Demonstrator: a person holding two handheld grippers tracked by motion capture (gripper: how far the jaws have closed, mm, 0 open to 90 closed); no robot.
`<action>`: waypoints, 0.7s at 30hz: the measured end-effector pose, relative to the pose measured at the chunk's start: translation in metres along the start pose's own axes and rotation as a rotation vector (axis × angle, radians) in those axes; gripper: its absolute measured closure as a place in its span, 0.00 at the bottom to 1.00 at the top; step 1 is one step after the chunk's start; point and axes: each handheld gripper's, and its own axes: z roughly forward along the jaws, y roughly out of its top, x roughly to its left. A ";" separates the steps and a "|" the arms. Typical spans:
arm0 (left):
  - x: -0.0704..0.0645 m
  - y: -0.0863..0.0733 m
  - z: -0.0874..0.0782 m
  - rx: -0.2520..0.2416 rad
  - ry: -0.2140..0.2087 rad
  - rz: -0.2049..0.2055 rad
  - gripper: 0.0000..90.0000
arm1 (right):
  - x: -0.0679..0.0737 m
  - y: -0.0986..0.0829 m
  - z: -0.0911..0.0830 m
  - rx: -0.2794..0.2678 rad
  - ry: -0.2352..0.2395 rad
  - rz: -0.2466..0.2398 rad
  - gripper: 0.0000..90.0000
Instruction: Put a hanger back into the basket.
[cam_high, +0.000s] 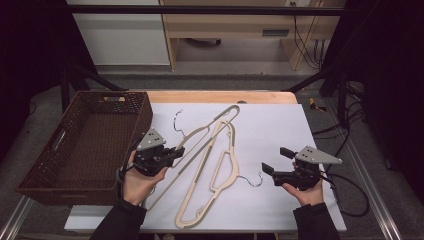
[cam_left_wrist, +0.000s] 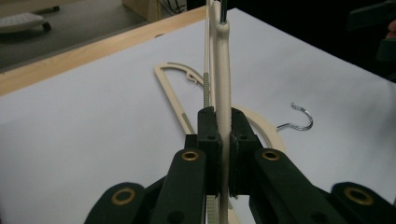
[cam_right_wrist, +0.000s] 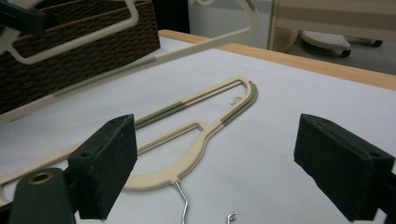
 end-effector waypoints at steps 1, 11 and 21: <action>0.000 0.002 -0.004 -0.009 -0.003 0.004 0.96 | -0.001 0.000 -0.001 -0.001 -0.007 -0.005 0.12; 0.000 0.031 -0.033 -0.056 -0.023 0.051 0.96 | -0.002 0.000 -0.001 -0.001 -0.040 -0.005 0.10; 0.020 0.059 -0.062 -0.047 -0.047 0.094 0.96 | -0.003 0.000 -0.002 -0.003 -0.043 -0.005 0.08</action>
